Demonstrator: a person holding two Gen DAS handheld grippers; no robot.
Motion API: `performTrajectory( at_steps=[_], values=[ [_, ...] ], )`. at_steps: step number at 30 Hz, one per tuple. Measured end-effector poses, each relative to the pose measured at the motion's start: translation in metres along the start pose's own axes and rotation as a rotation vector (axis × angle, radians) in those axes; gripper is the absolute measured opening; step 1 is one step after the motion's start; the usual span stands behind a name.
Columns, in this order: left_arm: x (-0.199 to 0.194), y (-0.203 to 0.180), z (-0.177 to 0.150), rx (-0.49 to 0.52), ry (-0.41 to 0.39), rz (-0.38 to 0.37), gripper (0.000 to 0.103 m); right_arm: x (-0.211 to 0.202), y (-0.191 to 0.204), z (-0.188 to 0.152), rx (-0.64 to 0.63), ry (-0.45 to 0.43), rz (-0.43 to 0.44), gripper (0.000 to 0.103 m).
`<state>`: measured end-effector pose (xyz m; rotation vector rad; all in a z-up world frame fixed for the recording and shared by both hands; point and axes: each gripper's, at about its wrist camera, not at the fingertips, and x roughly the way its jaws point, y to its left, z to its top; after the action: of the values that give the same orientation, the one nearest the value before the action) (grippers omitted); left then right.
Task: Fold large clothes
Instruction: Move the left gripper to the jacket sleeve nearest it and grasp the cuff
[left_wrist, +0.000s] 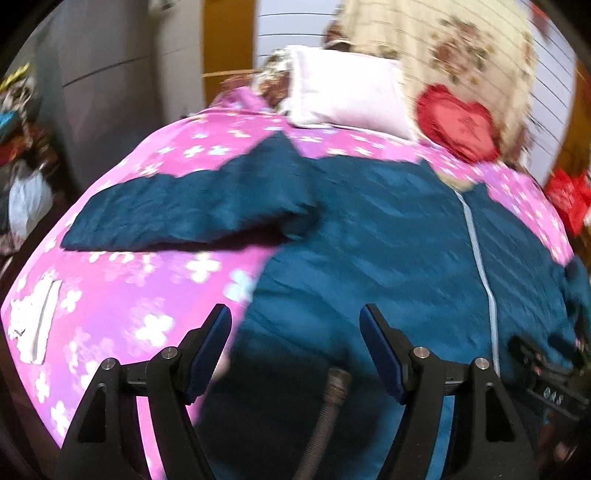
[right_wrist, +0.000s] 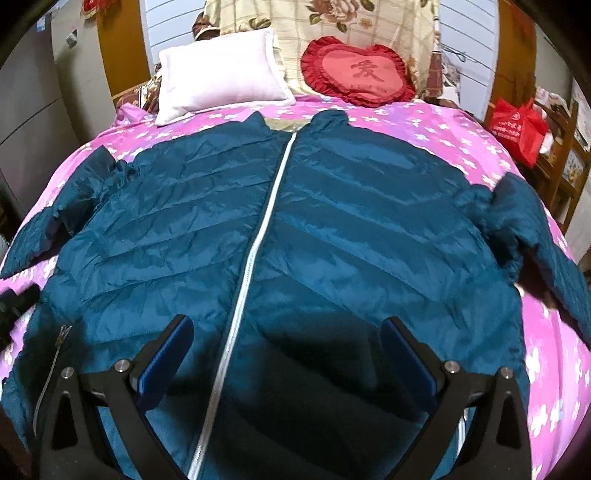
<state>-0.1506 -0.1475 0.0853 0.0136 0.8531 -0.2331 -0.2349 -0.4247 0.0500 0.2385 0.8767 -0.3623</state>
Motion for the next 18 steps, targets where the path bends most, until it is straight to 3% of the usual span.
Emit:
performTrajectory(
  at_steps=[13,18],
  values=[
    [0.056,0.131,0.045,-0.159,0.046,0.2,0.047,0.041,0.016,0.015,-0.028,0.04,0.034,0.103],
    [0.073,0.195,0.062,-0.273,0.071,0.249,0.048,0.046,0.022,0.017,-0.05,0.04,0.035,0.103]
  ],
)
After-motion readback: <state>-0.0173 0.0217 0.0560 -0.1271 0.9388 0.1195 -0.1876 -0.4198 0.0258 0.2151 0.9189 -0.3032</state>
